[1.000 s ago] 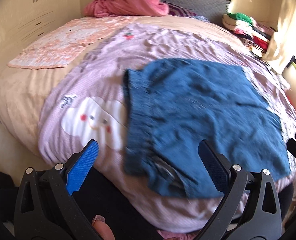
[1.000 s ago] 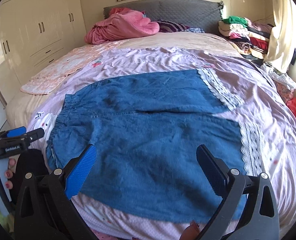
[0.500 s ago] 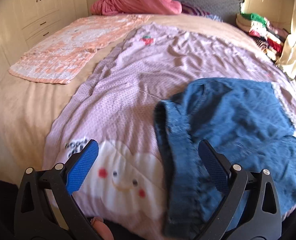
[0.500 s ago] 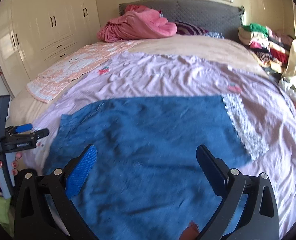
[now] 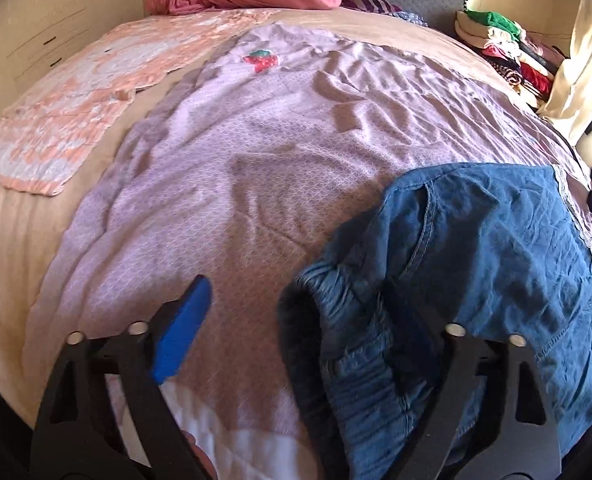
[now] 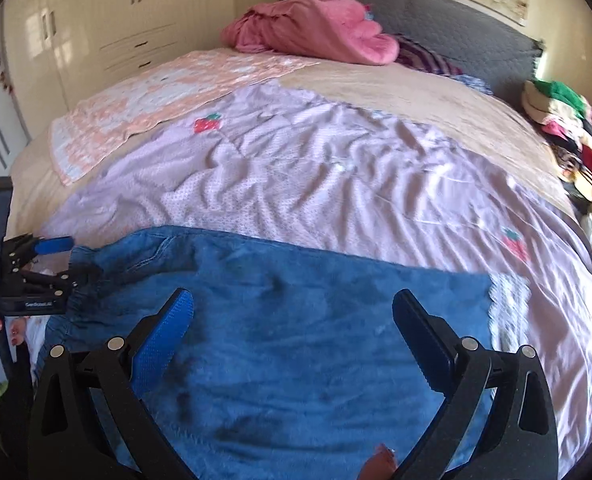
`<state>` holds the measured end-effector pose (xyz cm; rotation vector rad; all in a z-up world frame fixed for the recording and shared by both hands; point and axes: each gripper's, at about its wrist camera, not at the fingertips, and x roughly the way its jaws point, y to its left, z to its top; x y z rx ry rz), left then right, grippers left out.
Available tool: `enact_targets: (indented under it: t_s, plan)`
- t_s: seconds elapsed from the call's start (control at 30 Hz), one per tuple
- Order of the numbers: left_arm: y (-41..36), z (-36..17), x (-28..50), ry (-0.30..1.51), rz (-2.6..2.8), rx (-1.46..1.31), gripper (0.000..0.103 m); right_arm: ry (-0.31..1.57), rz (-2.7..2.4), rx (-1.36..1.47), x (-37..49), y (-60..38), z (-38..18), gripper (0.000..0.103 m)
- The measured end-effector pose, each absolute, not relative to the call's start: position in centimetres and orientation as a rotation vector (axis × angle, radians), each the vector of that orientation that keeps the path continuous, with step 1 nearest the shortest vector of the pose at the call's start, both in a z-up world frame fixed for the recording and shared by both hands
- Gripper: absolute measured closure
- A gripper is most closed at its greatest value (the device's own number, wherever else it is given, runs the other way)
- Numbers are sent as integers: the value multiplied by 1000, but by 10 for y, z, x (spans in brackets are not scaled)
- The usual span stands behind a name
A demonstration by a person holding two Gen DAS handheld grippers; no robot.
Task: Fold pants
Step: 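Grasp the elastic waistband of the blue denim pants with both grippers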
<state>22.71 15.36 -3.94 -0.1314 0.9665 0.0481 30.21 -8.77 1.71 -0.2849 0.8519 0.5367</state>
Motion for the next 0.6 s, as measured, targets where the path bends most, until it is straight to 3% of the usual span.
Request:
enact_targets:
  t_s: [0.07,0.17,0.37,0.6]
  plan:
    - [153,-46,234,983,28,-145,53,884,586,-312,314,-75,9,4]
    - [148,-48,235,968,19,-94,71,923,654,-396,329,-52,-6,4]
    - [151,-33,217,856,-55,-141,82,898,771,-477,351,-23,-16,4]
    - [142,-8,200,722,-110,-127,83,882,907,-656,357,7,-30,7]
